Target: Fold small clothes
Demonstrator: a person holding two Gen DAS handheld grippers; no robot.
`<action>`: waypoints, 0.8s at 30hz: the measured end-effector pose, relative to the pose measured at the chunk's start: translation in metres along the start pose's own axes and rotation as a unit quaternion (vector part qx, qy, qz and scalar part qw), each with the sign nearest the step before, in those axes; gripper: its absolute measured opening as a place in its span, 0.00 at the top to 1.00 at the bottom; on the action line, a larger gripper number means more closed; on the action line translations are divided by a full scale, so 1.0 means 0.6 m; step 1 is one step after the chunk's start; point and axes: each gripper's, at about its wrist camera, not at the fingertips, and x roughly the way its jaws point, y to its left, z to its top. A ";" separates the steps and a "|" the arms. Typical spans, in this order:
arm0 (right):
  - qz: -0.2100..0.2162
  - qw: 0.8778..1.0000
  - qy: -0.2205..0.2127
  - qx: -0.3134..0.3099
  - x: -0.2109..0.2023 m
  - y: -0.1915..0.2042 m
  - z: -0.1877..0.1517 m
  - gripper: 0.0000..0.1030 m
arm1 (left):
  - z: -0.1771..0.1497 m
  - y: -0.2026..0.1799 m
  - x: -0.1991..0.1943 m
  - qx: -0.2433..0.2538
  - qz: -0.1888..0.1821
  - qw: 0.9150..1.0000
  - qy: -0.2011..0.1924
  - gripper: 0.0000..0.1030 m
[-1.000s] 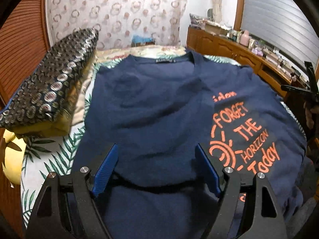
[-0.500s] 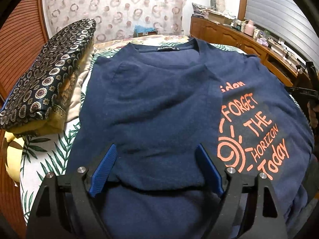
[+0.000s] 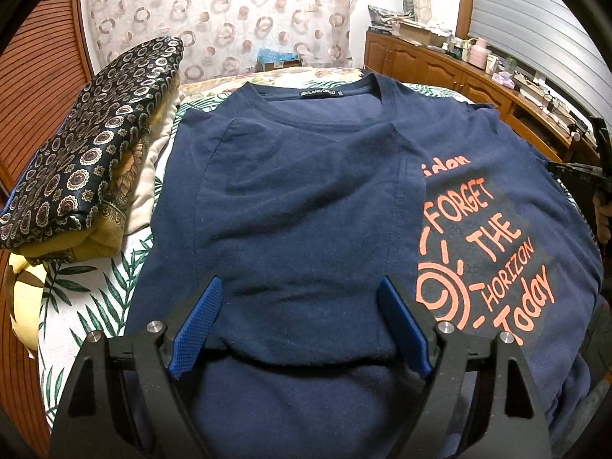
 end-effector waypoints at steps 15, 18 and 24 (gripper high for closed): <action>0.076 0.990 -0.097 -0.068 -0.068 0.091 0.014 0.96 | 0.016 -0.008 -0.070 -0.011 -0.017 0.997 -0.072 0.18; 0.106 0.988 -0.074 -0.082 -0.051 0.119 -0.009 0.96 | 0.021 -0.013 -0.084 -0.012 -0.017 0.996 -0.088 0.18; 0.126 0.987 -0.040 -0.096 -0.014 0.132 -0.056 0.96 | 0.025 -0.025 -0.097 -0.009 -0.018 0.994 -0.103 0.18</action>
